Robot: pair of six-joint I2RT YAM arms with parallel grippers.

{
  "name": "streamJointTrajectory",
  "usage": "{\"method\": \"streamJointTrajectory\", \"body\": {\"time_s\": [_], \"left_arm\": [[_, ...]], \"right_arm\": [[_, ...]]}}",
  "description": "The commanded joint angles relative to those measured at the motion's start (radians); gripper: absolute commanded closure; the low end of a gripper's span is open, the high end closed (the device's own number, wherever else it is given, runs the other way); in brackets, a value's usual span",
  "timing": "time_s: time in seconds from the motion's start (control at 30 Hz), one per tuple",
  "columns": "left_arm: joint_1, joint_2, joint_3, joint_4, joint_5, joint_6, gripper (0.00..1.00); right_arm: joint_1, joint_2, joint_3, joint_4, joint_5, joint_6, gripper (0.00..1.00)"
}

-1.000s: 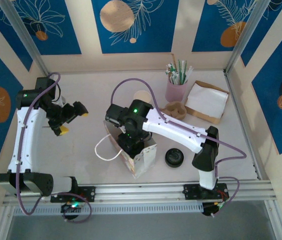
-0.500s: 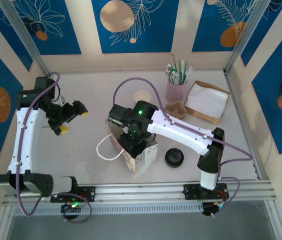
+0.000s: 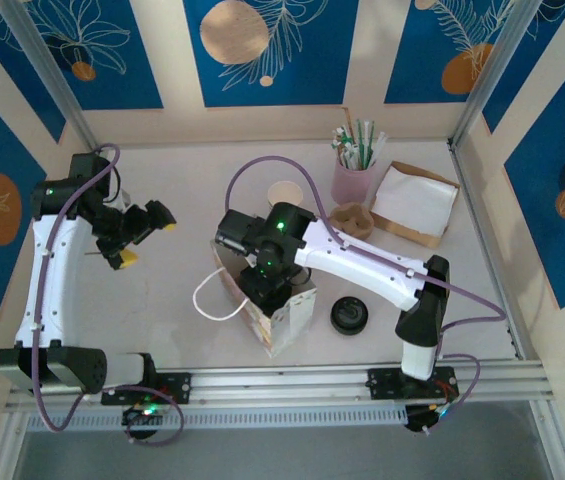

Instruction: Pack the takeout coffee

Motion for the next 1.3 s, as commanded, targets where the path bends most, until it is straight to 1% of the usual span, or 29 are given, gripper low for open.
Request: {"method": "streamJointTrajectory", "body": {"time_s": [0.0,0.87,0.97,1.07,1.27], "left_arm": [[0.01,0.001,0.014,-0.012,0.015,-0.001,0.0],[0.012,0.005,0.017,-0.017,0.009,0.002,0.0],[0.012,0.006,0.017,-0.017,0.01,0.002,0.0],[0.011,0.006,0.017,-0.017,0.01,0.002,0.0],[0.011,0.006,0.017,-0.014,0.012,0.002,0.0]], "right_arm": [[0.011,-0.021,-0.016,-0.004,0.009,0.0,0.4],[0.009,-0.016,-0.023,0.01,0.01,0.0,0.4],[0.01,-0.015,-0.021,0.008,0.009,-0.002,0.34],[0.013,-0.015,-0.021,0.008,0.015,-0.001,0.26],[0.014,-0.009,-0.012,0.003,0.016,-0.006,0.23]]}}
